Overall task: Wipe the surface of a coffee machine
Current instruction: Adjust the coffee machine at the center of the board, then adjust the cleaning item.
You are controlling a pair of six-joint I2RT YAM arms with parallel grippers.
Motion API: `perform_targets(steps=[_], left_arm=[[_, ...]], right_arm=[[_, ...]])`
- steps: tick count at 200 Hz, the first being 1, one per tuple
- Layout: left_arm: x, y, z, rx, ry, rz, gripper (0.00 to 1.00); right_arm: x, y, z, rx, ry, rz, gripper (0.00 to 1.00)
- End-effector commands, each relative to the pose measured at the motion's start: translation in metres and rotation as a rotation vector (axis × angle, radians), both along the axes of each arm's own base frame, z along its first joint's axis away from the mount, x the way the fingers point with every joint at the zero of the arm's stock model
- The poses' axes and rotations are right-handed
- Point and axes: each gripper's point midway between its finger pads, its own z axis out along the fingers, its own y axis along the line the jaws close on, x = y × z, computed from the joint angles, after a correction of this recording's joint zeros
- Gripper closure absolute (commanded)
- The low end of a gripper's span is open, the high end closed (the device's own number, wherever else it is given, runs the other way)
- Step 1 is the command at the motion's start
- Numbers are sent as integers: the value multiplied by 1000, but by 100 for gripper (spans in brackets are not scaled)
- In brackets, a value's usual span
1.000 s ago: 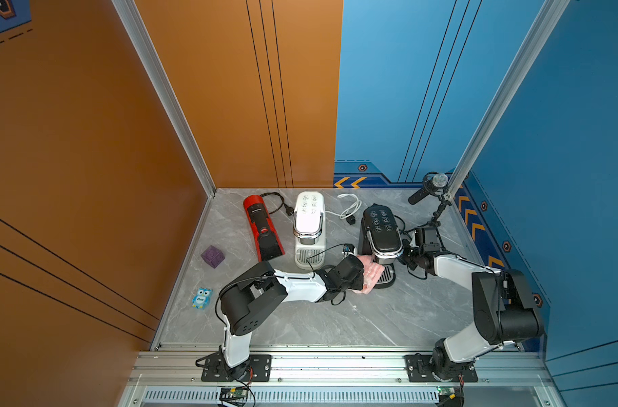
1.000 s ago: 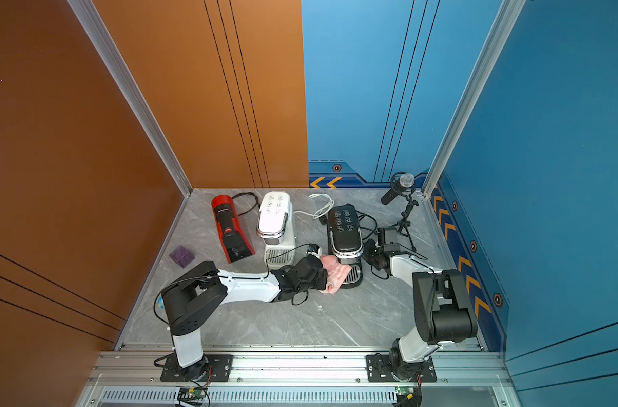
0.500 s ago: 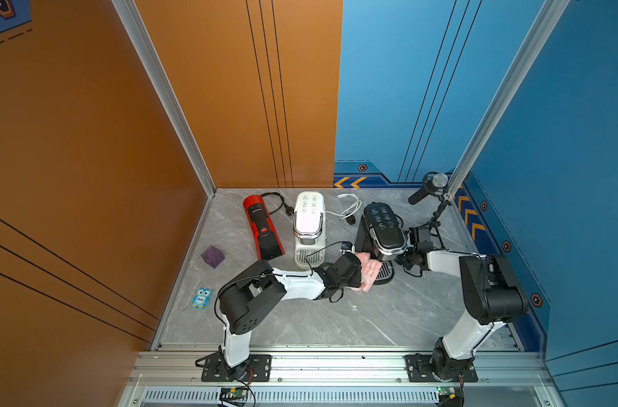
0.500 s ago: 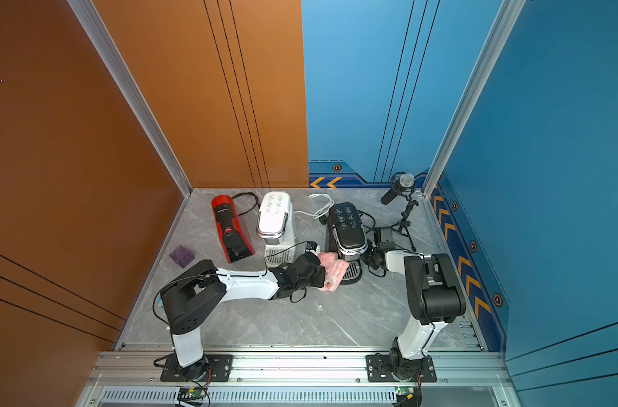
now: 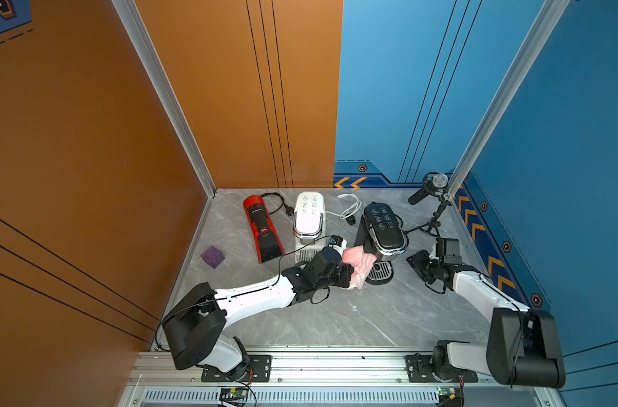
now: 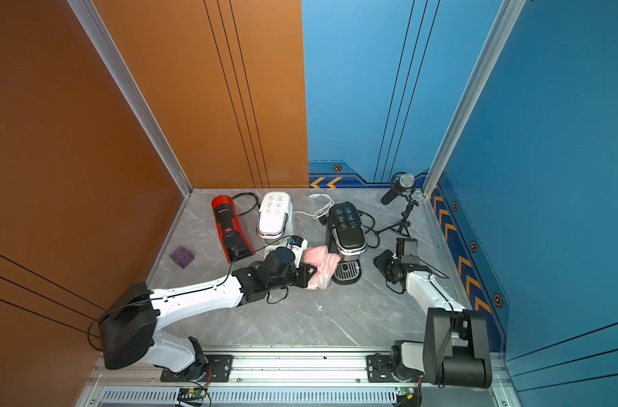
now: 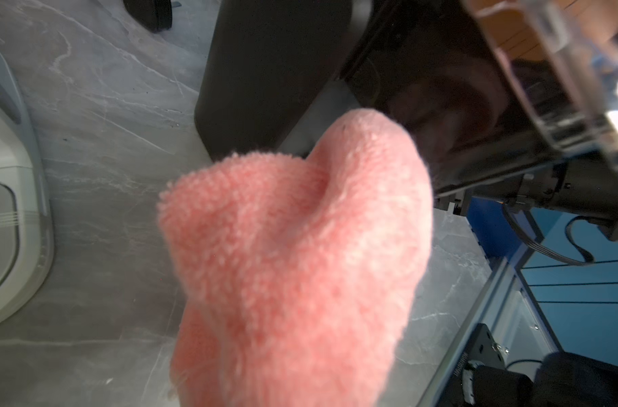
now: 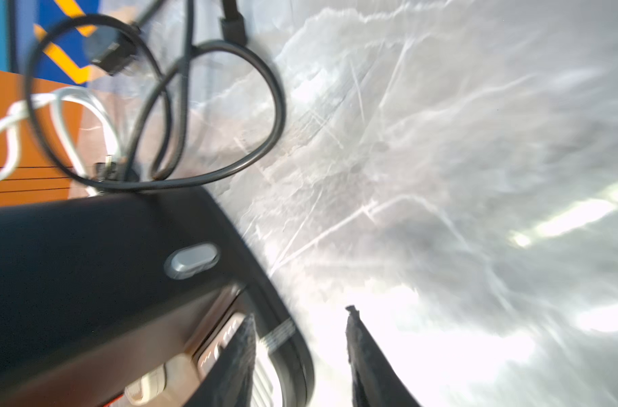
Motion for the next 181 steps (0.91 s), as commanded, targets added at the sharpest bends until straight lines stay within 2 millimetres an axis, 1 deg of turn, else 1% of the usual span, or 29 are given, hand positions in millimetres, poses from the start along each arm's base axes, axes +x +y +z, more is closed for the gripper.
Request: perform_targets(steps=[1,3,4,10,11,13,15,16,17,24,32,33,34,35,36,39,40,41,44,53,75,83,96,108,116,135,156,169,181], left_arm=[[-23,22,16,30,-10,-77,100],[-24,24,18,27,-13,-81,100],[-24,25,20,26,-16,-80,100],[-25,33,28,20,-22,-72,100],[-25,34,28,19,-23,-71,100],[-25,37,31,15,-24,-69,100],[-25,39,33,9,-26,-66,100],[-26,41,35,4,-26,-66,100],[-26,42,36,1,-26,-66,100],[-26,50,46,-35,-28,-63,100],[-25,59,57,-73,-27,-51,100],[-24,60,58,-76,-27,-50,100],[-24,61,59,-82,-28,-50,100],[-24,62,60,-87,-27,-49,100],[-24,63,62,-91,-27,-49,100],[-24,66,65,-103,-28,-49,100],[-24,66,66,-107,-29,-50,100],[-25,67,67,-111,-28,-52,100],[-24,70,71,-120,-31,-49,100],[-23,77,77,-139,-31,-44,100],[-22,82,96,-203,-24,-69,100],[-22,81,103,-221,-29,-85,100],[-21,77,115,-262,-35,-112,100],[-20,71,126,-316,-35,-145,100],[-20,67,134,-362,-35,-165,100],[-18,60,146,-424,-28,-199,100],[-18,56,158,-454,-33,-227,100],[-17,57,169,-475,-44,-234,100],[-15,59,176,-494,-51,-238,100]], right_arm=[[-34,12,23,17,12,76,51],[-35,14,32,22,-8,84,50],[-35,14,32,22,-8,84,50],[-39,18,47,32,-40,101,48],[-40,20,53,35,-55,109,47],[-41,21,56,36,-61,112,47],[-43,23,65,38,-85,121,46],[-43,23,65,38,-85,121,46],[-45,24,72,40,-101,129,46],[-50,30,93,39,-144,156,44],[-59,33,113,22,-178,176,42],[-59,33,113,22,-178,176,42],[-61,34,118,20,-188,179,41],[-61,34,118,20,-188,179,41],[-62,35,123,18,-201,183,40],[-65,37,131,20,-219,189,39],[-65,37,131,20,-219,189,39],[-66,38,136,23,-233,194,38],[-68,40,139,28,-244,200,37],[-73,48,161,60,-304,218,34],[-84,75,208,137,-425,315,25],[-85,89,224,183,-477,355,22],[-84,114,244,268,-544,409,17],[-85,138,256,318,-581,468,12],[-85,149,260,318,-591,493,9],[-84,184,266,328,-609,571,4],[-76,203,257,308,-580,596,1],[-70,212,252,340,-573,590,0],[-64,221,253,393,-580,594,0]])
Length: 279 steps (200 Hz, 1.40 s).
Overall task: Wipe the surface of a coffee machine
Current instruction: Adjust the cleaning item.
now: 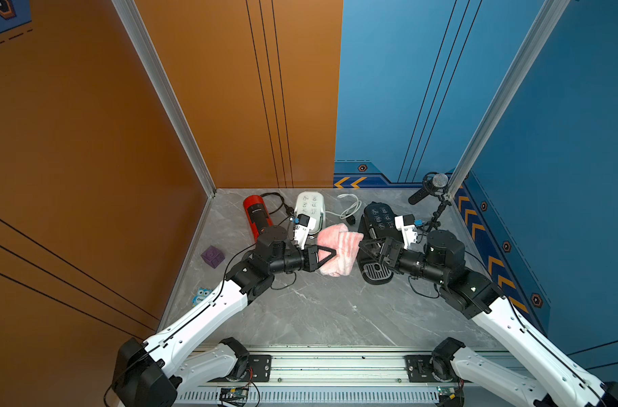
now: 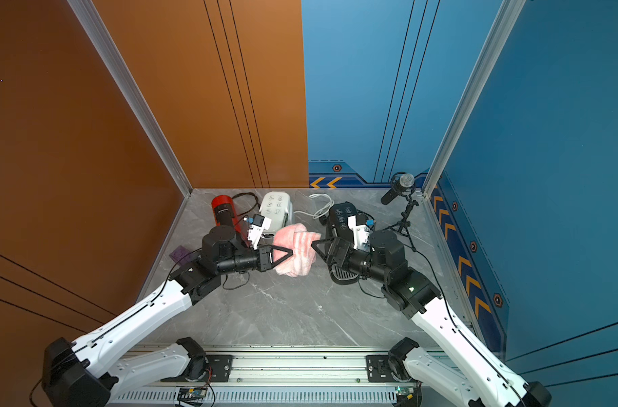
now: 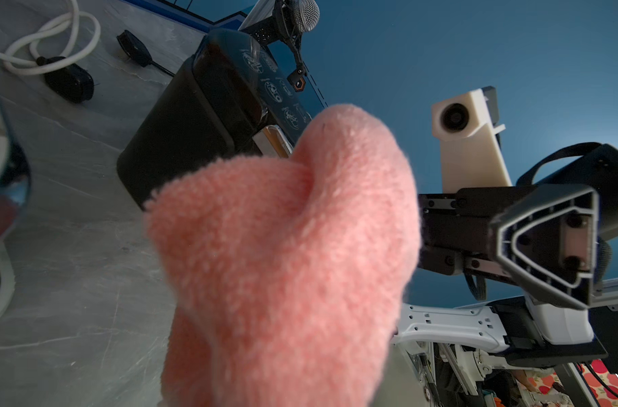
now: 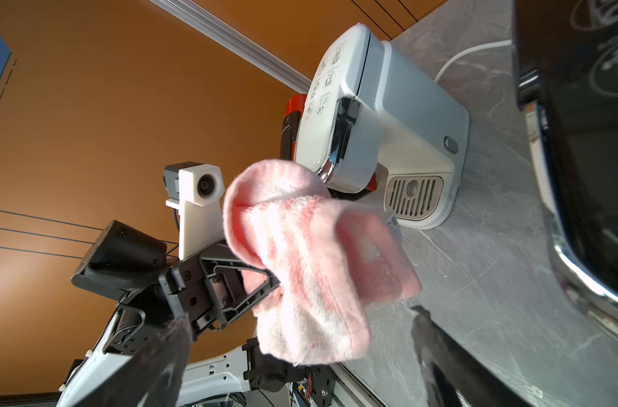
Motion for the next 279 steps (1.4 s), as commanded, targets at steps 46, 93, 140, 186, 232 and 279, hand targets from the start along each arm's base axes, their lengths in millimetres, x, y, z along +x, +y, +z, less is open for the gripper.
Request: perform_targets(steps=[46,93,140,186,232,279], left_arm=[[-1,-4,60,-161,-86,-76,100],[-5,-9,69,-174,-114,-112,100],[-7,-17,60,-165,-99,-142,100],[4,-21,37,-133,-48,-125,100],[11,-25,17,-108,3,-116,89],[9,-15,5,-91,32,-86,34]], right_arm=[[27,40,33,218,-40,26,0],[27,62,33,282,-6,91,0],[22,73,55,323,-39,147,12],[8,75,77,355,-88,197,51],[-4,73,76,287,-118,196,88],[7,50,63,192,-136,77,100]])
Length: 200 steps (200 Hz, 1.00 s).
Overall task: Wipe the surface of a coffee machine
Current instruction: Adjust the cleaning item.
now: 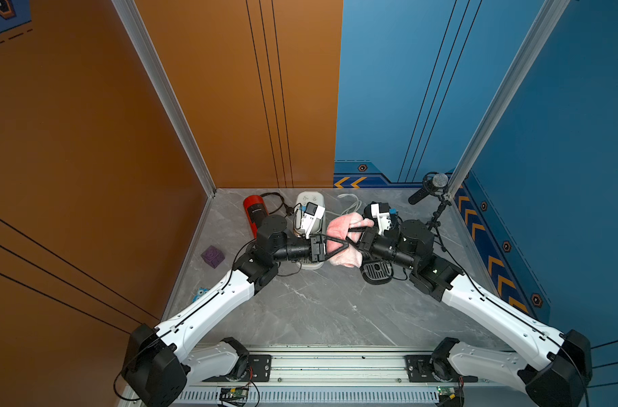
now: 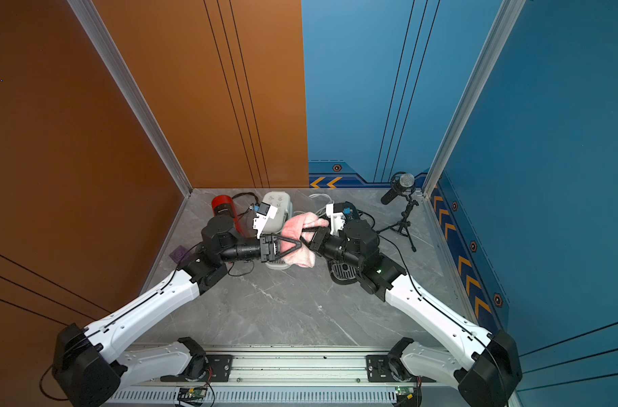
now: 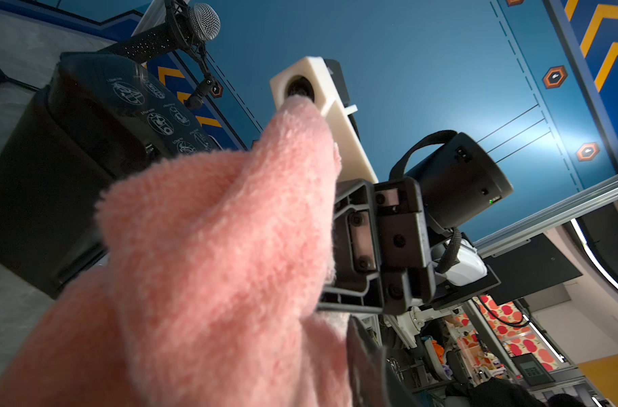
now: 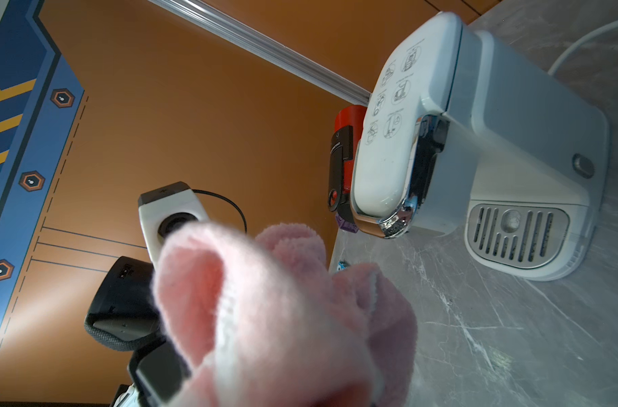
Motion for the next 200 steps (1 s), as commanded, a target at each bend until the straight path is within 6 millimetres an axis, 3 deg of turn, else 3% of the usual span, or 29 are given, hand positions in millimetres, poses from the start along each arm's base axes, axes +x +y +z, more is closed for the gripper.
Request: perform_targets(steps=[1,15,21,41,53,71,88,91,97,116,121,140,165,200], left_arm=[[13,9,-30,62,67,77,33],[9,16,-36,102,62,95,26],[7,20,-38,121,60,102,24],[2,31,-40,183,41,134,21],[1,37,-35,208,15,157,21],[6,39,-24,221,-22,177,21],[15,33,-21,249,-49,185,23],[18,30,-10,239,-73,189,23],[22,25,-7,244,-85,188,24],[31,3,4,260,-136,178,26],[31,-3,-1,289,-128,164,26],[37,-30,0,358,-188,149,27],[51,-64,-14,482,-258,152,29],[70,-91,-43,669,-339,201,30]], right_arm=[[-20,-8,42,23,-124,22,100],[-19,-16,38,-17,-129,-17,100],[-9,-29,36,-36,-130,-70,100],[-6,-52,25,-139,-130,-166,100],[-8,-74,17,-226,-143,-250,100],[-14,-122,-2,-377,-144,-425,100],[-23,-171,-29,-493,-111,-594,100],[-24,-177,-35,-507,-103,-615,100],[-27,-191,-43,-523,-94,-672,100],[-38,-225,-67,-528,-62,-807,100],[-40,-231,-73,-526,-54,-831,100],[-39,-236,-94,-496,-6,-855,100],[-24,-215,-122,-356,60,-801,100],[-12,-199,-134,-182,70,-743,100]])
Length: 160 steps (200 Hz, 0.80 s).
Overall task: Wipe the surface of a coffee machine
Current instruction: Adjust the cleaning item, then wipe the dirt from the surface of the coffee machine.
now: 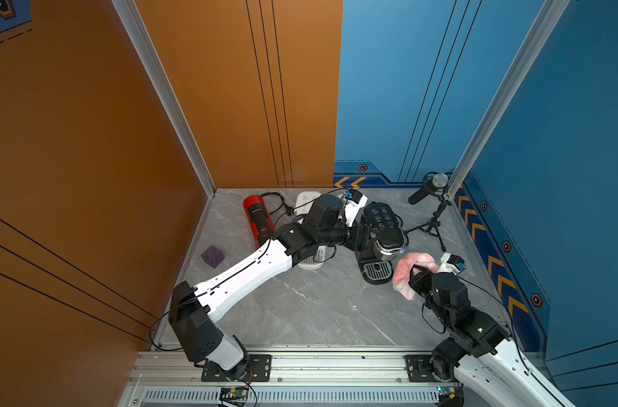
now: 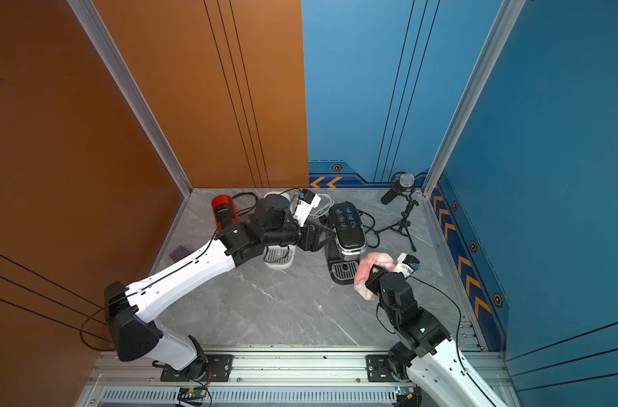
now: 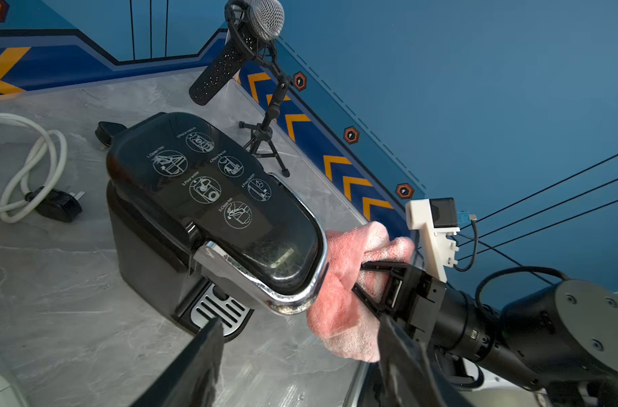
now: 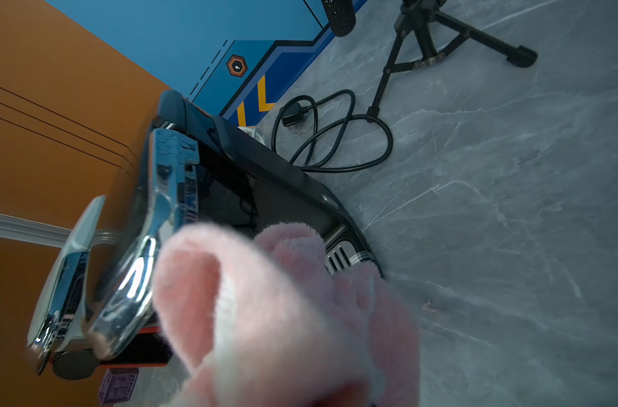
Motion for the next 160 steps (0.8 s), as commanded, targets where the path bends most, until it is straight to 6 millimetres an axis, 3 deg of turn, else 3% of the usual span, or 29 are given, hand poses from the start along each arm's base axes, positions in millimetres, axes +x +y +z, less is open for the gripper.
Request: perform_targets(steps=[1,42,60,102,160], left_arm=[[18,0,-28,204,-93,75,30],[35,-8,-55,332,-154,141,30],[39,-9,-62,357,-166,161,29],[44,-12,-84,418,-168,175,29],[41,-11,-111,450,-118,169,31]], right_arm=[[11,19,24,203,-120,47,100],[13,25,12,348,-140,82,100],[15,31,17,383,-168,116,100],[18,45,25,379,-160,184,100],[22,48,4,357,-96,177,100]])
